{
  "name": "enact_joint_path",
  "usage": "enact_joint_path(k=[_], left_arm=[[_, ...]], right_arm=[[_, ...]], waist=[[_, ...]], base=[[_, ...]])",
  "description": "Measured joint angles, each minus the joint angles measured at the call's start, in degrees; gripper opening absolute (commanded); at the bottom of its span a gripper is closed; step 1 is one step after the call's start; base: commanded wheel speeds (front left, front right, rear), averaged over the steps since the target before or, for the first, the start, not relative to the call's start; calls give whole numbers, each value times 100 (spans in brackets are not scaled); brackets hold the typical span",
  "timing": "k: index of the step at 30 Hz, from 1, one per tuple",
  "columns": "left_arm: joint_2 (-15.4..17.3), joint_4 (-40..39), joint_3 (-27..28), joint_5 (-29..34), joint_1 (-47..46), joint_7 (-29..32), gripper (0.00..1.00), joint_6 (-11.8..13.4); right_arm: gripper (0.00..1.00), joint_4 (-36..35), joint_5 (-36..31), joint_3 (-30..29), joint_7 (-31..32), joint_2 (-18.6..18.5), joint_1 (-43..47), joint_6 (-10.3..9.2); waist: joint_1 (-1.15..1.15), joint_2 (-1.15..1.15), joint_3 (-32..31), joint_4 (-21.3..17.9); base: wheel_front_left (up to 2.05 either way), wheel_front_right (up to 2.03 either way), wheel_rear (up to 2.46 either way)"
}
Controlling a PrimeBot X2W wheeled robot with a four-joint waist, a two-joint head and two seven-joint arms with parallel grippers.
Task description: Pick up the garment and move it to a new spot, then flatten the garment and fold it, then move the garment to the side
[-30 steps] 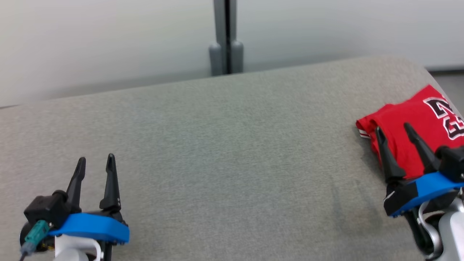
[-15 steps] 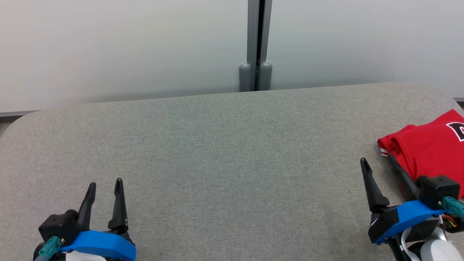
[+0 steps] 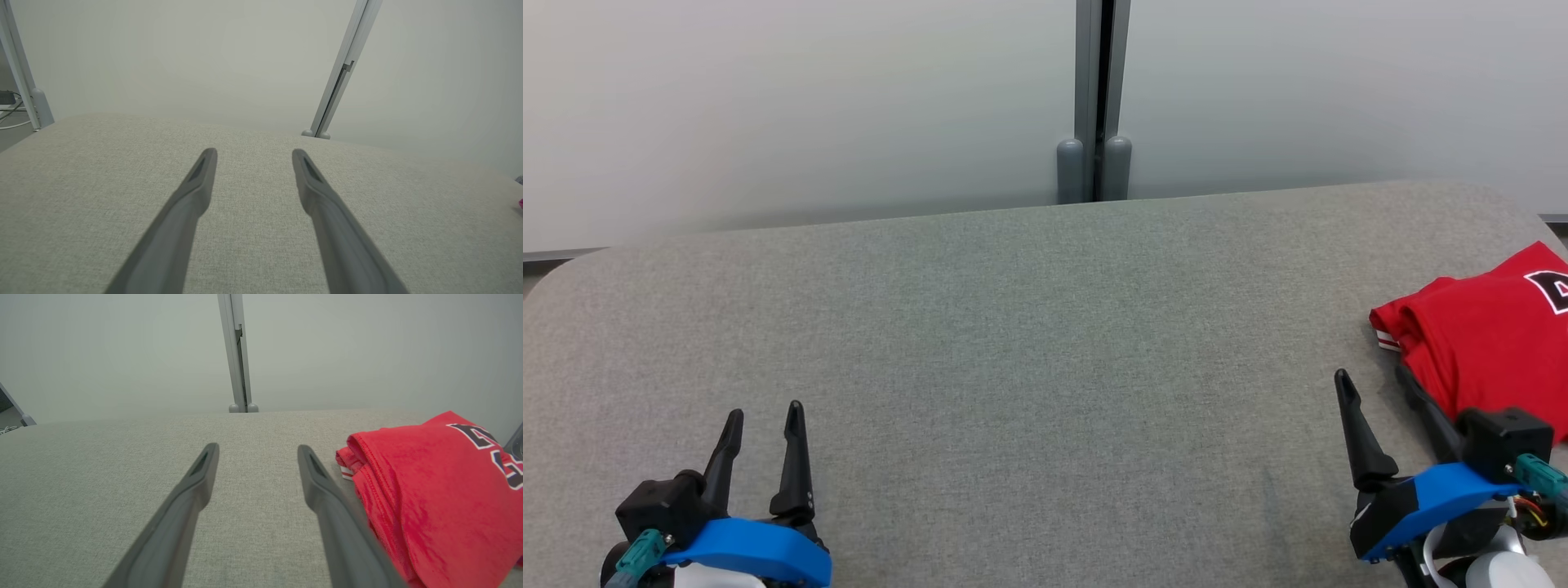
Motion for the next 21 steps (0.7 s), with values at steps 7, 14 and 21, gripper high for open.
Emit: enact_joint_path(k=[7, 14, 21], left_arm=[[-82, 140, -16, -5, 101, 13, 0, -15], [-268, 319, -35, -238, 327, 130, 0, -38], [-400, 286, 178, -762, 318, 320, 0, -130]], right_arm=[[0, 165, -2, 36, -1, 29, 27, 0], [0, 438, 299, 29, 55, 56, 104, 0], [0, 448, 1057, -2, 100, 82, 104, 0]], waist=[[0, 0, -45, 10], [0, 0, -50, 17], [0, 0, -56, 31]], base=[[0, 0, 0], [0, 0, 0], [0, 0, 0]])
